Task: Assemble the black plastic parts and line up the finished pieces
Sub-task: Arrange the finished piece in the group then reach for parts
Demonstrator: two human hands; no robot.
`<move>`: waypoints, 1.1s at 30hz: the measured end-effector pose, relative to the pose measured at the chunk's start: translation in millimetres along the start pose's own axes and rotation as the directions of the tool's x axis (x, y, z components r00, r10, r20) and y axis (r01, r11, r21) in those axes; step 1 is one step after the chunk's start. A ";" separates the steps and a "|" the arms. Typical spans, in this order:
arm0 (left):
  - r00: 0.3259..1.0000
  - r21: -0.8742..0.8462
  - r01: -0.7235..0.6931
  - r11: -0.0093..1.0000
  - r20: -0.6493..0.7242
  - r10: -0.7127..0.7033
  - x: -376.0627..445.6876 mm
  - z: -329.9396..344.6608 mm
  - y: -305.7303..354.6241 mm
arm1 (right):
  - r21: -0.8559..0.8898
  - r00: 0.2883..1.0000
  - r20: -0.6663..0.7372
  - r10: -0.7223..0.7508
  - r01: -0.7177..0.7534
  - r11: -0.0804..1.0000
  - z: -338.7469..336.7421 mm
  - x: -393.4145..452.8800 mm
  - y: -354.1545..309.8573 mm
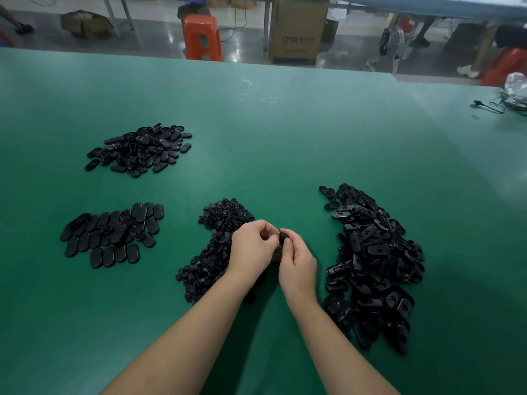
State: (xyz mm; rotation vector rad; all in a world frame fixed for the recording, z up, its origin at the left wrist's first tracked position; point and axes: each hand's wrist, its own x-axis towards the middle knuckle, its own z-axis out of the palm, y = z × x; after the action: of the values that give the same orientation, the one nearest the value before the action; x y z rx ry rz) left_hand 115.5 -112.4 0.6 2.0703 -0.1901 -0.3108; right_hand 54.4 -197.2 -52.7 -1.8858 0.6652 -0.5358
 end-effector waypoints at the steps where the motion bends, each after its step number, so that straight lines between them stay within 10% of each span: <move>1: 1.000 0.007 -0.001 1.000 0.004 0.001 0.3 -0.8 1.1 | -0.004 1.000 0.001 -0.007 0.007 1.000 -0.1 0.0 0.2; 33: 0.974 -0.123 0.110 0.986 0.211 -0.082 9.0 -15.5 -5.7 | 0.165 0.995 0.097 0.009 -0.025 0.986 -4.4 -0.3 3.2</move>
State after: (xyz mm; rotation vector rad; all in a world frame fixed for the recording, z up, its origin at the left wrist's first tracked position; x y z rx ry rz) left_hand 128.8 -99.1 1.7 1.9166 -0.1881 -0.5827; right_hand 50.8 -201.0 -54.1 -1.7367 0.5555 -0.4715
